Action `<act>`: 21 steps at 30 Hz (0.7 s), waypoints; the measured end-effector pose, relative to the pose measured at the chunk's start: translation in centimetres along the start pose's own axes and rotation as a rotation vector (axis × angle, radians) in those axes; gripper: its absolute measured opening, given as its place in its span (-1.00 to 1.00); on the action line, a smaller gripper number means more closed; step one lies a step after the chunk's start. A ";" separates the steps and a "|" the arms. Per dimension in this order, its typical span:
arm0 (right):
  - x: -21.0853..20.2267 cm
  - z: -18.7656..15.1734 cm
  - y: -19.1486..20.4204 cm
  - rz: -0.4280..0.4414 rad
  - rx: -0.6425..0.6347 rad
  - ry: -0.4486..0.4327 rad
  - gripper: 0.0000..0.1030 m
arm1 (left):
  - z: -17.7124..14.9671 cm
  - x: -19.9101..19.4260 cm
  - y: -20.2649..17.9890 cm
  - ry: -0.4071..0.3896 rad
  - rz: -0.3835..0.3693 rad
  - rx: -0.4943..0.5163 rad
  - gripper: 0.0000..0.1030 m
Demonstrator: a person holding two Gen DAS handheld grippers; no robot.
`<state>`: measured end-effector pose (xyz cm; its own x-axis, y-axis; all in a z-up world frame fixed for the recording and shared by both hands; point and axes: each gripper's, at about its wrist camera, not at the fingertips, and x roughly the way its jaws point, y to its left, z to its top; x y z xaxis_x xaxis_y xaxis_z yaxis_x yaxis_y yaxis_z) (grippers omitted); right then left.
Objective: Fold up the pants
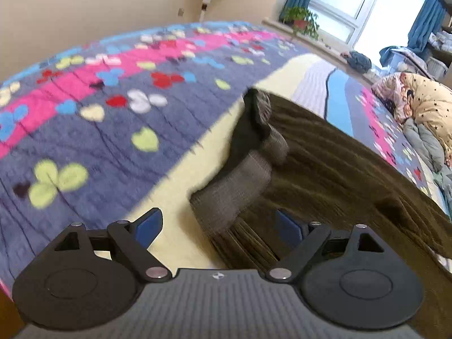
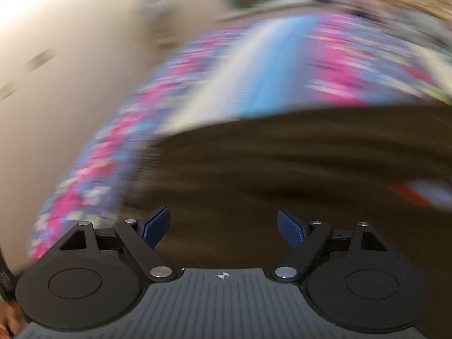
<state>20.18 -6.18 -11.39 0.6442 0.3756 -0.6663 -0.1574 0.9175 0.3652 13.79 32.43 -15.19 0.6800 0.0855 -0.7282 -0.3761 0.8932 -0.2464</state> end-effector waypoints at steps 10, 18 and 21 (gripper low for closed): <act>-18.2 -14.8 -31.7 -0.625 0.733 -0.290 0.66 | -0.4 5.3 -3.8 0.168 0.119 -0.170 0.75; -16.9 -18.4 -40.8 -0.653 1.009 -0.350 0.74 | 0.6 5.5 -5.3 0.218 0.214 -0.160 0.22; -16.3 -17.7 -39.2 -0.694 0.954 -0.397 0.19 | 0.9 5.0 -5.3 0.194 0.256 -0.203 -0.25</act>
<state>2.61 -45.98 -26.41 0.5817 -0.3679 -0.7254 0.8057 0.3828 0.4520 19.75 28.54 -17.00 0.4232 0.1920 -0.8854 -0.6489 0.7463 -0.1483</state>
